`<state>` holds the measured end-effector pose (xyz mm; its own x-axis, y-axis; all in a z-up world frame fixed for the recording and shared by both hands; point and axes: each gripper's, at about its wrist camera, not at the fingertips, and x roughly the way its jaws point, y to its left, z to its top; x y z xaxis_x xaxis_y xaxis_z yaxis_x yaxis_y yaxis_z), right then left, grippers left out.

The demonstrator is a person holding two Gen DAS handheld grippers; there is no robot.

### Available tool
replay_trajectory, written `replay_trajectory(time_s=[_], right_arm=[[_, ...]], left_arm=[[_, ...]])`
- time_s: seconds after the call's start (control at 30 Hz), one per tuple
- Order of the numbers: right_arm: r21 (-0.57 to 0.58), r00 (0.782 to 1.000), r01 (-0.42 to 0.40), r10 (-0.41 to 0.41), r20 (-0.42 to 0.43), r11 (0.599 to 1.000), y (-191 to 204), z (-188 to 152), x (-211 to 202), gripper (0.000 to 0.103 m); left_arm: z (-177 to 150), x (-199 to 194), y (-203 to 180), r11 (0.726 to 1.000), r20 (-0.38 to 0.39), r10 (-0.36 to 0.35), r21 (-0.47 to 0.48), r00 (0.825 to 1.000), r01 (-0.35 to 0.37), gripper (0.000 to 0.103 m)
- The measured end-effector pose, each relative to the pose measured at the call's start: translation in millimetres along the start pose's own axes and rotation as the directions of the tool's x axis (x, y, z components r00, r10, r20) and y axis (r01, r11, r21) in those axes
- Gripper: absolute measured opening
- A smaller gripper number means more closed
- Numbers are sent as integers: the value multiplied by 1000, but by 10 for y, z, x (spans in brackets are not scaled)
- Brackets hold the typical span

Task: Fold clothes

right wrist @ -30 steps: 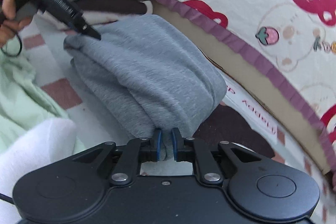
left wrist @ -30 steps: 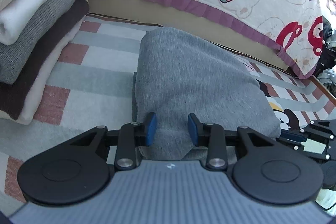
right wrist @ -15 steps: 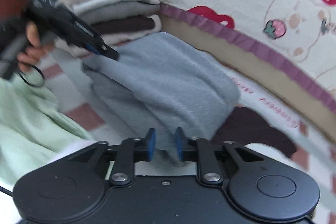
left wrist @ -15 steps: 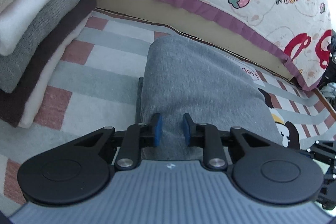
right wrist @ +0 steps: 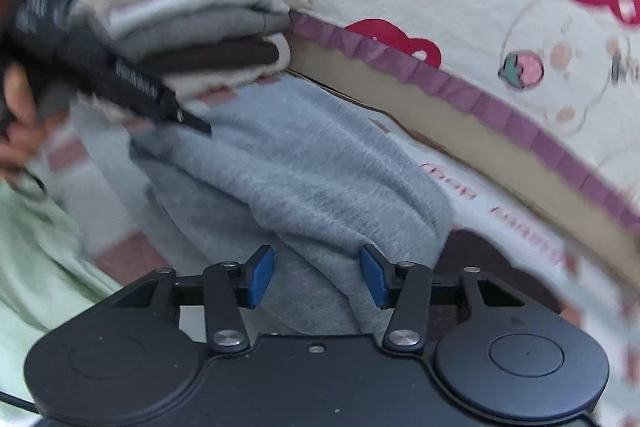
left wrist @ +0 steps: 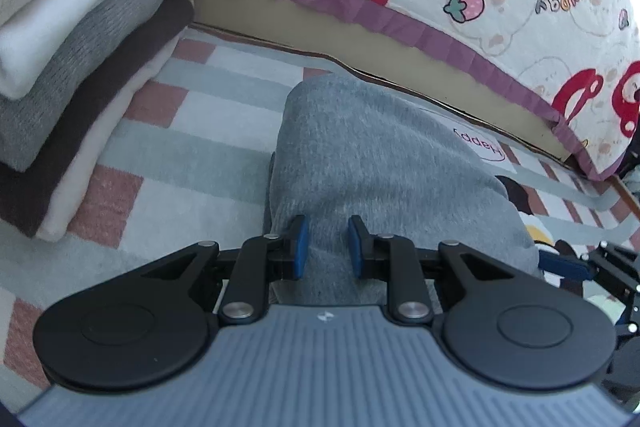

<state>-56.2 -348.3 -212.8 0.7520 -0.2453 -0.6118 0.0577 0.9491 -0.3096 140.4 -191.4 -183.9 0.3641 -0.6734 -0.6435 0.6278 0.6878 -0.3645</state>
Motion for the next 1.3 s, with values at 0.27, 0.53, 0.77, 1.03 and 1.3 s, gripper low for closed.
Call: replay_trajectory(time_s=[0.27,0.53,0.77,1.03,1.3], right_arm=[[121,999,24,-30,41,992,-79,51,-60,46],[-222,981,193,-184,61,956,298,-291,-48,44],[-385,969,245,-224,99,890,454,-188,68,43],[-450,932,348,-354,74,823,269,-173,65,15],[-174,988,152,-150,25,973,-65,-170,-216,8]], left_arm=[[161,93,10,999,-24,29,-11,999,-30,22],[141,113,-25,999,-22,35,24,999,-34,22],[137,116,-31,999,-11,31,37,999,-31,22],[83,147,-167,987,-7,39,154,999,-37,22],[10,134,-194,972,12,116,206,993,-116,21]])
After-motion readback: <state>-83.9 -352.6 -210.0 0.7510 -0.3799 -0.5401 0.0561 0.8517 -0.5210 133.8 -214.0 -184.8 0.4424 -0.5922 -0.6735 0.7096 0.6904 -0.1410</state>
